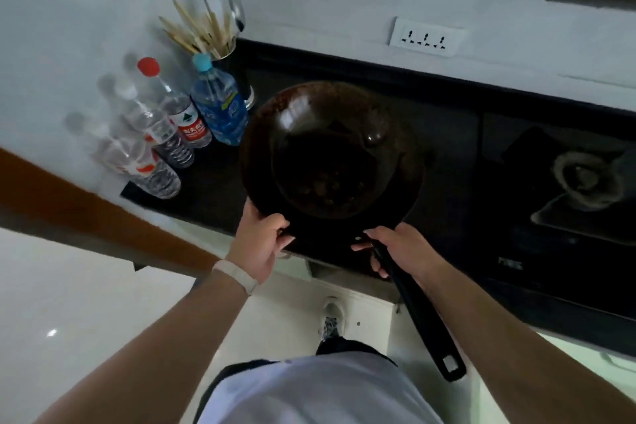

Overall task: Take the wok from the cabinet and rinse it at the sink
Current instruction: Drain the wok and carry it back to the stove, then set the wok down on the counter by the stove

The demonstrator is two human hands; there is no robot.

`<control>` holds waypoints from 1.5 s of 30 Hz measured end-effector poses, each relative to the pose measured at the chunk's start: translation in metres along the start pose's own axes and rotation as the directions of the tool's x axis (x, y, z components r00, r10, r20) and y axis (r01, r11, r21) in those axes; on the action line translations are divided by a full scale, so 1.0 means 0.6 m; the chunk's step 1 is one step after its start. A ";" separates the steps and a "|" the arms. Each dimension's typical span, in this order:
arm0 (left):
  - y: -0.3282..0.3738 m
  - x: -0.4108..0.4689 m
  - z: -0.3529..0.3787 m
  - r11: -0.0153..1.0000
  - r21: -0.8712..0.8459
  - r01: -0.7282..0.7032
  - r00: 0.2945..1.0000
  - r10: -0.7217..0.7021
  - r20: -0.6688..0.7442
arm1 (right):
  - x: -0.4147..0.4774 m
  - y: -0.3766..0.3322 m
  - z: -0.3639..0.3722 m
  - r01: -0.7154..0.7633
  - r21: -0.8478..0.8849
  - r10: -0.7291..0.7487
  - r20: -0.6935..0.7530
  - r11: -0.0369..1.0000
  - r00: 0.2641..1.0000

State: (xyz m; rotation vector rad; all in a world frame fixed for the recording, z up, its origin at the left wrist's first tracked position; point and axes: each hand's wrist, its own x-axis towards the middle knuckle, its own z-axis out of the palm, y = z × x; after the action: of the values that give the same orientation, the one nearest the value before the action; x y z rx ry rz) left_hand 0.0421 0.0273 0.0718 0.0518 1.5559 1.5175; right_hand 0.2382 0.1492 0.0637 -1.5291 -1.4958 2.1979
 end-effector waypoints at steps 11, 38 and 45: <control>0.065 0.146 0.116 0.980 0.190 0.057 0.968 -0.101 0.229 | 0.063 -0.039 -0.056 0.019 0.232 0.030 -0.206 0.973 0.978; 0.082 0.368 0.224 0.882 0.458 0.113 0.806 -0.351 0.476 | 0.151 -0.031 -0.035 0.095 0.480 0.186 -0.504 0.872 0.843; 0.076 0.373 0.212 0.866 0.487 0.114 0.816 -0.361 0.451 | 0.154 -0.026 -0.026 0.100 0.500 0.191 -0.498 0.860 0.846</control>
State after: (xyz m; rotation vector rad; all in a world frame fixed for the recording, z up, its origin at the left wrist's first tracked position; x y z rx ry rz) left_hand -0.0313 0.2696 0.0073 0.4771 1.3488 0.8180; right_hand 0.1973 0.2175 0.0119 -1.7689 -0.6411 1.7484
